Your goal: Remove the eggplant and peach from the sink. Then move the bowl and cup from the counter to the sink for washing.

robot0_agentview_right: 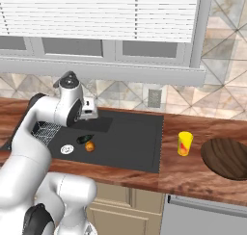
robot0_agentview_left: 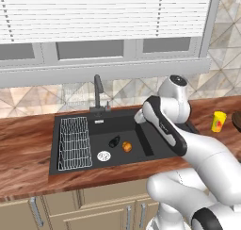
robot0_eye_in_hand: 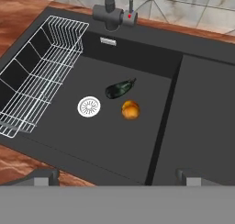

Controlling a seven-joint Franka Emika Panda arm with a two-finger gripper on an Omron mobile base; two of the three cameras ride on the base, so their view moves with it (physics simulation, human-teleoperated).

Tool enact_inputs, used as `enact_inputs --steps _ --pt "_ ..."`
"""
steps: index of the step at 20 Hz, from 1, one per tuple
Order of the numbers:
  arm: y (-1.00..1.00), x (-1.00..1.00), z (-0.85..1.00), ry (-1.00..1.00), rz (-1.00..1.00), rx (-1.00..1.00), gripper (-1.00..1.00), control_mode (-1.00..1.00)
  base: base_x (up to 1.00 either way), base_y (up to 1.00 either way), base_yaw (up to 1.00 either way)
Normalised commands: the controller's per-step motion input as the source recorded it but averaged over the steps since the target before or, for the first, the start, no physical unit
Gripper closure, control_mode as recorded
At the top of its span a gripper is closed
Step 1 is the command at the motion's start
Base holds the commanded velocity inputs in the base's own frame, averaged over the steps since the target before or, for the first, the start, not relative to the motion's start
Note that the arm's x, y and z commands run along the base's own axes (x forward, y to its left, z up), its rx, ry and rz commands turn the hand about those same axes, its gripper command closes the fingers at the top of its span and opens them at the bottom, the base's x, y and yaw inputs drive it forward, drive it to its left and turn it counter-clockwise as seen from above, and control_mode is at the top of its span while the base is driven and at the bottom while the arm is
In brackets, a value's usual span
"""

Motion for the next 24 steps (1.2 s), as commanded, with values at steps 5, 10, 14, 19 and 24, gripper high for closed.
enact_inputs --steps 5,10,14,19,24 --pt "0.06 0.06 -0.14 0.00 0.00 0.00 -1.00 -1.00 0.00 0.00 0.00" --pt "0.10 0.08 -0.15 0.00 0.00 0.00 -1.00 -1.00 0.00 0.00 0.00" --pt "0.11 0.09 -0.16 0.00 -0.01 0.00 -1.00 -1.00 0.00 0.00 0.00" --pt "0.09 0.09 -0.16 0.03 -0.02 0.00 -1.00 -1.00 0.00 0.00 0.00" --pt "0.08 0.09 -0.16 0.06 -0.04 -0.06 -1.00 -1.00 0.00 0.00 0.00"
